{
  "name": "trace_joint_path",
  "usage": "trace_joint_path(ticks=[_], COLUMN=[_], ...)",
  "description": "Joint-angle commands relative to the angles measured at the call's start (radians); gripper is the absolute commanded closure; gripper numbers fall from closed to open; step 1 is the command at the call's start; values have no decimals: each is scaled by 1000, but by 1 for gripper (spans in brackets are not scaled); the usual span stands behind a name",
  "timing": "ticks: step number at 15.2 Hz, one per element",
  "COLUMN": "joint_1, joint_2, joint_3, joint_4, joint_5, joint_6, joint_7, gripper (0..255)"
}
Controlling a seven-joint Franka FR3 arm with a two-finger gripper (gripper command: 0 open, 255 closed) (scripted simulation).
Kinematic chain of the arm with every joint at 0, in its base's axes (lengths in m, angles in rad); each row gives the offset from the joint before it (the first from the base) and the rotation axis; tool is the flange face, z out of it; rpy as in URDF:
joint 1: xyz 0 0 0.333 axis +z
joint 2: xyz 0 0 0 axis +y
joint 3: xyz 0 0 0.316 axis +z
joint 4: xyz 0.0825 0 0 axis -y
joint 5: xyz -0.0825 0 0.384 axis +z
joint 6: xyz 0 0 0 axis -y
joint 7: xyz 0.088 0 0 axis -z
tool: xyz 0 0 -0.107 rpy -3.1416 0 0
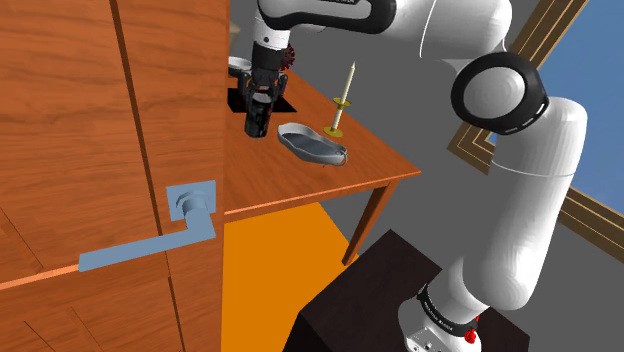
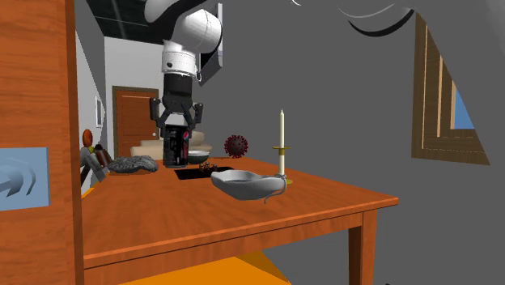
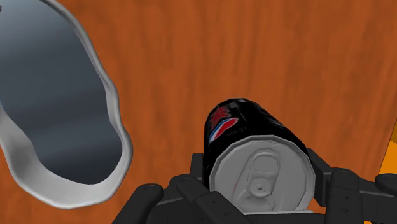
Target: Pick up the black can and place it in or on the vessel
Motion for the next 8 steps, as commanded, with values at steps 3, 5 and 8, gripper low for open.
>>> trace_joint_path(ticks=[3,5,8], joint_1=[3,5,7], joint_2=[8,15,26], joint_3=[0,1,1], joint_4=[71,110,156], joint_5=[-1,-3,-5], joint_6=[-63,-94,-130], joint_7=[1,2,4], gripper=[255,255,255])
